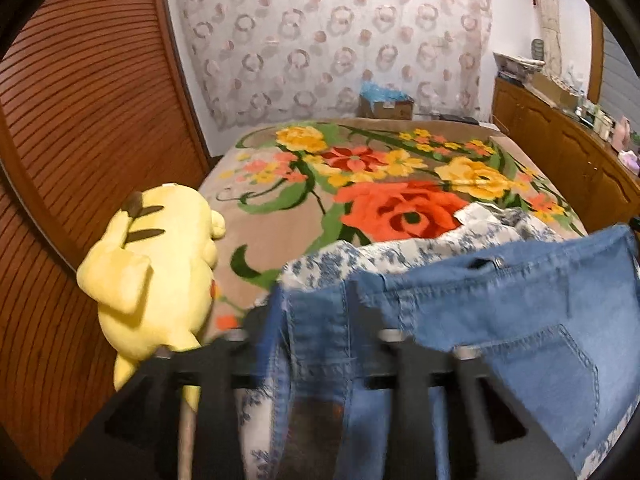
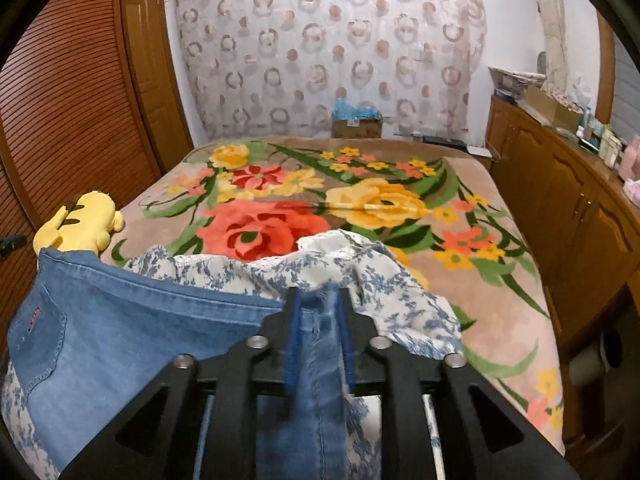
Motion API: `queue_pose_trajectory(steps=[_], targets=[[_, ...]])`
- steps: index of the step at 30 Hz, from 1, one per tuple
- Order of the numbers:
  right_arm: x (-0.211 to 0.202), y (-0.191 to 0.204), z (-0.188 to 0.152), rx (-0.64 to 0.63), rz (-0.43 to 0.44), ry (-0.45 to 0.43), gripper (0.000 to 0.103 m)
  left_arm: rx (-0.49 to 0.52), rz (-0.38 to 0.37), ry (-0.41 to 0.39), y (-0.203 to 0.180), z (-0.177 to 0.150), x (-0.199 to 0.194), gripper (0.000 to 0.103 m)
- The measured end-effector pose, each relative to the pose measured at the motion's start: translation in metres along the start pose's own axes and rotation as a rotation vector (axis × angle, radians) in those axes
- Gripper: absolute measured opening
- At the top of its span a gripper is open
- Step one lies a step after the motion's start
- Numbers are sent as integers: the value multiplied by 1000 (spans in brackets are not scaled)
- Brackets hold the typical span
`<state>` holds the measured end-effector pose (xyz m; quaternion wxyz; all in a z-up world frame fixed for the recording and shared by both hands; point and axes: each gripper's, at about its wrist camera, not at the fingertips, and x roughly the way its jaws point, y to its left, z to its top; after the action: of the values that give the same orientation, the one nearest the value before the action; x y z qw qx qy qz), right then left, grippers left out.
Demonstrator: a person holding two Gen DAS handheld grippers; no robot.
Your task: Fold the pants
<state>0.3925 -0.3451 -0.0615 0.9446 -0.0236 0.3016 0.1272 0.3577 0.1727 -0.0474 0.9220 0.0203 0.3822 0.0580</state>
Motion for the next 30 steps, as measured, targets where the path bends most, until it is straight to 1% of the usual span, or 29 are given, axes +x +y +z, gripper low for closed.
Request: queue_pose_trajectory(steps=[1, 3, 4, 5, 10, 13, 14, 15, 18, 24, 26, 29, 30], targets=[[-5, -1, 0, 3, -3, -1, 31, 2, -13, -4, -3, -4, -3, 58], [-13, -2, -4, 10, -10, 6, 38, 3, -50, 2, -7, -11, -8, 68], [-18, -2, -8, 15, -11, 6, 39, 2, -64, 2, -10, -15, -11, 74], [-24, -1, -12, 20, -8, 4, 40, 2, -72, 0, -12, -16, -14, 75], [-51, -4, -33, 51, 19, 23, 48, 8, -136, 4, -31, -33, -29, 75], [-66, -7, -45, 54, 10, 41, 51, 27, -165, 18, -45, -46, -34, 75], [-70, -8, -47, 60, 9, 45, 55, 31, -172, 23, -48, -49, -36, 75], [-75, -9, -51, 70, 13, 51, 57, 34, -181, 25, -52, -53, -37, 75], [-84, -15, -61, 106, 27, 82, 58, 32, -207, 38, -60, -62, -38, 75], [-79, -16, -74, 155, 54, 162, 58, 57, -231, 71, -73, -77, -40, 75], [-77, -12, -74, 155, 68, 175, 58, 56, -233, 80, -73, -80, -39, 75], [-71, -7, -73, 154, 100, 199, 58, 37, -220, 70, -71, -84, -42, 75], [-72, -6, -72, 140, 89, 197, 58, 28, -212, 66, -69, -85, -44, 75]])
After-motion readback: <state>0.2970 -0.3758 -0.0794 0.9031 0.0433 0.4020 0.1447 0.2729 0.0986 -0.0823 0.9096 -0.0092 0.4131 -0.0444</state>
